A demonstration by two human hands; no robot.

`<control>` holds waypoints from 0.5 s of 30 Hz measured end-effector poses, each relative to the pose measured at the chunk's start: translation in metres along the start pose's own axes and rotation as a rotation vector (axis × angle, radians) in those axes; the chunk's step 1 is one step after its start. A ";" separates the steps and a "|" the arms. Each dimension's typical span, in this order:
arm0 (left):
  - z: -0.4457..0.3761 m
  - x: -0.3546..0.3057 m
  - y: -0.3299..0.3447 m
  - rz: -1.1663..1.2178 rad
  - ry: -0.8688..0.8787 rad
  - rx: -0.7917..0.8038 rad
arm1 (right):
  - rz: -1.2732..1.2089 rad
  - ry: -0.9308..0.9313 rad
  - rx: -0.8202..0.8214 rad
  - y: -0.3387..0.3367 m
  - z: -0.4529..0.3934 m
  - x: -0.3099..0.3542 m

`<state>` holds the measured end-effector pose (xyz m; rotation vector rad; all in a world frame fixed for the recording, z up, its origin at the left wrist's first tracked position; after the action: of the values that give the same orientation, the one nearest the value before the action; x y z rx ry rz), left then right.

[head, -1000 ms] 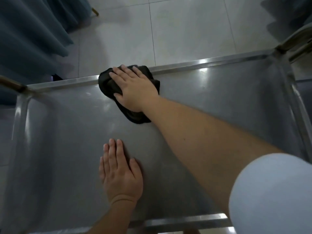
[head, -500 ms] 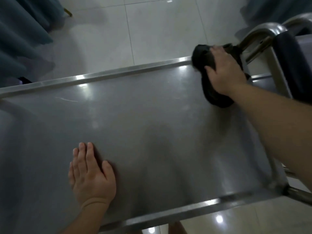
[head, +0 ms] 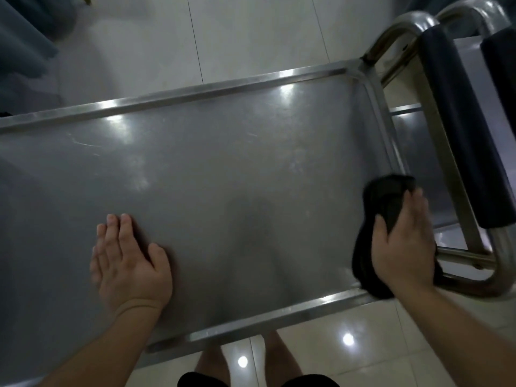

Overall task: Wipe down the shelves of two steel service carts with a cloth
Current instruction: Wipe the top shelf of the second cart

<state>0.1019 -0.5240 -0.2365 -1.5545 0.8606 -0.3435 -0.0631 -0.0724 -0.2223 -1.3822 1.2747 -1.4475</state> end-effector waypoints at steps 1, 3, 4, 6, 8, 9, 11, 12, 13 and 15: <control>0.000 0.000 0.000 0.002 -0.001 -0.004 | 0.014 0.021 0.031 -0.004 0.025 -0.011; 0.001 0.000 0.000 0.002 0.003 -0.010 | 0.043 -0.004 0.109 -0.009 0.064 -0.021; 0.001 0.001 0.001 0.001 0.004 -0.010 | 0.062 -0.043 0.144 -0.009 0.078 -0.021; 0.001 0.002 0.002 0.001 0.005 -0.013 | 0.091 -0.104 0.209 -0.005 0.087 -0.015; 0.001 0.003 0.003 -0.002 0.011 -0.024 | 0.088 -0.156 0.249 0.002 0.072 -0.002; 0.001 0.004 0.004 -0.006 0.013 -0.023 | 0.081 -0.198 0.241 0.006 0.057 0.009; 0.002 0.005 0.005 -0.013 0.013 -0.021 | 0.046 -0.284 0.183 0.017 0.018 0.038; 0.002 0.006 0.005 -0.014 0.012 -0.019 | 0.022 -0.319 0.143 0.023 -0.006 0.057; 0.001 0.006 0.006 -0.013 0.010 -0.015 | 0.005 -0.344 0.108 0.029 -0.032 0.077; 0.000 0.005 0.006 -0.017 0.006 -0.007 | -0.004 -0.365 0.085 0.046 -0.085 0.120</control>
<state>0.1040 -0.5271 -0.2436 -1.5692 0.8542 -0.3579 -0.1677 -0.1848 -0.2312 -1.5086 0.9668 -1.1699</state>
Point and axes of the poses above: each hand's wrist, its own z-axis away from the middle knuckle, its own y-axis out of the palm, x = y × z, the point moved 6 cm from there along -z, towards the middle knuckle, and after that the axes turned 13 degrees about -x, right-handed, at the moved point
